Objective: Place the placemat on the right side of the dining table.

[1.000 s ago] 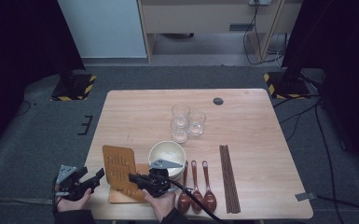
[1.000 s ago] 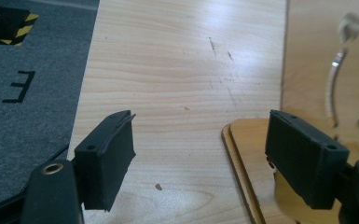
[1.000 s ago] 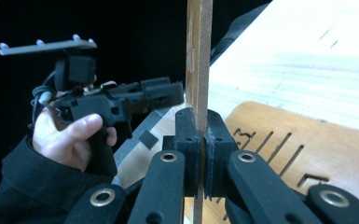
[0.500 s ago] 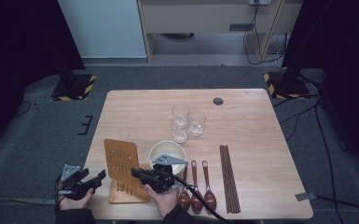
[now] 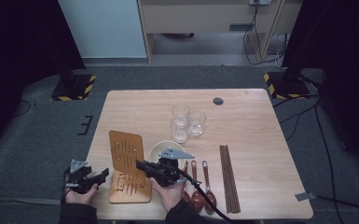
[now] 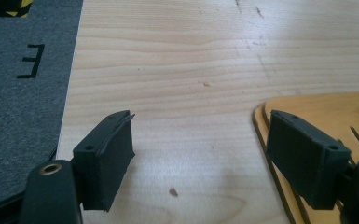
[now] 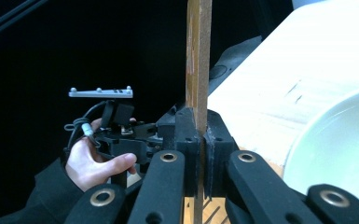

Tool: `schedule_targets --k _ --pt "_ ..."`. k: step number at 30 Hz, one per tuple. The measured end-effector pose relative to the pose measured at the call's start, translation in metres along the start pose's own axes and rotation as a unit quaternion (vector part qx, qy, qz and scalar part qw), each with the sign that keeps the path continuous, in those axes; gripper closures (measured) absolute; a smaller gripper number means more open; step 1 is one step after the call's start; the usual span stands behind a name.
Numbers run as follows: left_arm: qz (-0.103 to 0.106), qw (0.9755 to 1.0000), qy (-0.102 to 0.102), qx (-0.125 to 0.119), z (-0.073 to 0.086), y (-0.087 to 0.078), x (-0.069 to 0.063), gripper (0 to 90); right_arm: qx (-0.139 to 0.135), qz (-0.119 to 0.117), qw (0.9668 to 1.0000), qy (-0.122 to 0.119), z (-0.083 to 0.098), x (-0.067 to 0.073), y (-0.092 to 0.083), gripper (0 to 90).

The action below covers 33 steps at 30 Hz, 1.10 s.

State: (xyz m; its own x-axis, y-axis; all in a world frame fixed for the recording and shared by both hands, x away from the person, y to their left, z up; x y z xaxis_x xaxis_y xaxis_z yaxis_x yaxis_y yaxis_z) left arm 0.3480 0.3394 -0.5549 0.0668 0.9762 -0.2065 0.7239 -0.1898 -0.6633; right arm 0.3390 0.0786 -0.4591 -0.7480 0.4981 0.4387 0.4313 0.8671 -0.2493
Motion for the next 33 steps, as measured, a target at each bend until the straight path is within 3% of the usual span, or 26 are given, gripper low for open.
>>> schedule_targets --k 10,19,24,33 --pt "-0.004 0.9999 0.008 0.008 -0.024 0.021 -0.009 19.5 -0.018 0.009 0.9998 -0.004 -0.017 -0.007 -0.012 87.3" --pt "0.003 0.9996 0.021 0.019 -0.040 0.045 -0.029 18.6 -0.034 0.013 0.9993 -0.011 -0.032 -0.010 -0.024 87.3" --pt "0.008 0.9995 0.022 0.021 -0.043 0.056 -0.036 18.4 -0.043 0.017 0.9988 -0.014 -0.040 -0.013 -0.030 87.3" --pt "0.006 0.9989 0.030 0.035 -0.040 0.065 -0.034 18.3 -0.059 0.024 0.9978 -0.018 -0.057 -0.018 -0.040 87.3"
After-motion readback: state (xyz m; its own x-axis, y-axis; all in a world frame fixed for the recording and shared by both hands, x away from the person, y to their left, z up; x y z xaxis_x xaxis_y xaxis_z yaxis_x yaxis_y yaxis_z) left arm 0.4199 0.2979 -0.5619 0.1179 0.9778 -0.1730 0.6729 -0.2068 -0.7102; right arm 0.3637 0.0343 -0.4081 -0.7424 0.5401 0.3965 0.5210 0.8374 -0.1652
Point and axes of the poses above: each handheld gripper's, and its own axes: y roughly forward along the jaws, z roughly out of its underside, x roughly to its left, the point moved 5 cm from there along y, roughly forward along the jaws, and after that the axes turned 6 degrees about -y, right-handed, at the moved point
